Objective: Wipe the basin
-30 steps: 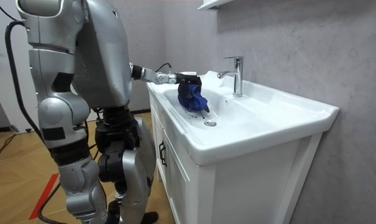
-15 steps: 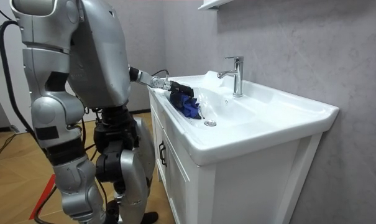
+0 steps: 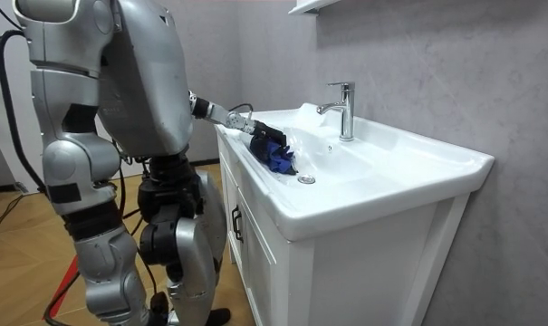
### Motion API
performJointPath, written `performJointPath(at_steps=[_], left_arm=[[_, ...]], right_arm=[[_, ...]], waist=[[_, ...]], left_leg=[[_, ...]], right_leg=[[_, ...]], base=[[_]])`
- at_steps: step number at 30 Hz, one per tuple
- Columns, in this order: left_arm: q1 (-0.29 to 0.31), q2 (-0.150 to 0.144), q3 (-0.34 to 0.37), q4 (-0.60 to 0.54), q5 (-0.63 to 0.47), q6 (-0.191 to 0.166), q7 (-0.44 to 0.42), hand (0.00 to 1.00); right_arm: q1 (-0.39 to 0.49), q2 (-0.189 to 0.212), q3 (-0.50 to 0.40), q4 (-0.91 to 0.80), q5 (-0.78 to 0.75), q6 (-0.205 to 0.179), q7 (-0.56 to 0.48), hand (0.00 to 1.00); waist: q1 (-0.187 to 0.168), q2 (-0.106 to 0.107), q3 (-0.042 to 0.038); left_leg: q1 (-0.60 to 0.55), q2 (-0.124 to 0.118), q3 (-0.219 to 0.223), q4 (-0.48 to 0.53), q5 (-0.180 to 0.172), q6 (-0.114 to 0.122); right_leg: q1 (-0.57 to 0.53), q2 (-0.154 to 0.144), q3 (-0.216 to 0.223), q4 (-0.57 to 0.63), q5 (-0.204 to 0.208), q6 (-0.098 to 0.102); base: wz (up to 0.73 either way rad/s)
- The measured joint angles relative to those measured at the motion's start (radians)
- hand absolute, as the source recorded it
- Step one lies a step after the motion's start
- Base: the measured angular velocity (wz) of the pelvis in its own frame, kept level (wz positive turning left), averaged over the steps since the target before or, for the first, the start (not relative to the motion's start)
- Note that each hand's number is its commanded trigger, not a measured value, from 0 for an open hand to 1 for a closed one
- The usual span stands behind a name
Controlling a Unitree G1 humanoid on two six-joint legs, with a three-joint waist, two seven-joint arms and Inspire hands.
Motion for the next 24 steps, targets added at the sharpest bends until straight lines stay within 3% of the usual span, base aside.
performJointPath(at_steps=[12, 16, 20, 24], left_arm=[[-0.071, -0.005, 0.0, 0.112, -0.07, 0.002, -0.027, 1.0], [-0.097, -0.005, 0.0, 0.113, -0.078, 0.019, -0.066, 1.0], [-0.119, -0.007, -0.016, 0.1, -0.083, 0.041, -0.122, 1.0], [-0.14, -0.03, -0.061, 0.077, -0.105, 0.057, -0.164, 1.0]], right_arm=[[0.004, 0.001, 0.006, -0.016, -0.001, 0.023, -0.04, 0.0], [0.001, 0.001, 0.004, -0.018, -0.028, 0.035, -0.038, 0.0], [-0.005, 0.003, 0.006, -0.017, -0.031, 0.041, -0.038, 0.0], [-0.006, 0.004, 0.025, -0.012, -0.032, 0.044, -0.036, 0.0]], waist=[[-0.004, 0.007, -0.0022], [-0.005, 0.009, -0.0037], [-0.034, 0.007, -0.0039], [-0.053, 0.0, -0.0034]], left_leg=[[0.008, 0.002, 0.02, 0.002, 0.0, 0.0], [0.004, 0.003, 0.049, 0.002, 0.0, 0.0], [0.005, 0.001, 0.06, -0.001, 0.0, 0.001], [0.004, 0.002, 0.091, -0.001, 0.001, 0.001]], right_leg=[[-0.004, -0.004, 0.004, 0.017, -0.009, 0.0], [-0.026, -0.015, 0.007, 0.048, -0.02, 0.0], [-0.026, -0.018, 0.004, 0.049, -0.021, 0.001], [-0.041, -0.026, 0.027, 0.062, -0.026, 0.006]], base=[[-0.01], [-0.06], [0.01], [-0.1]])
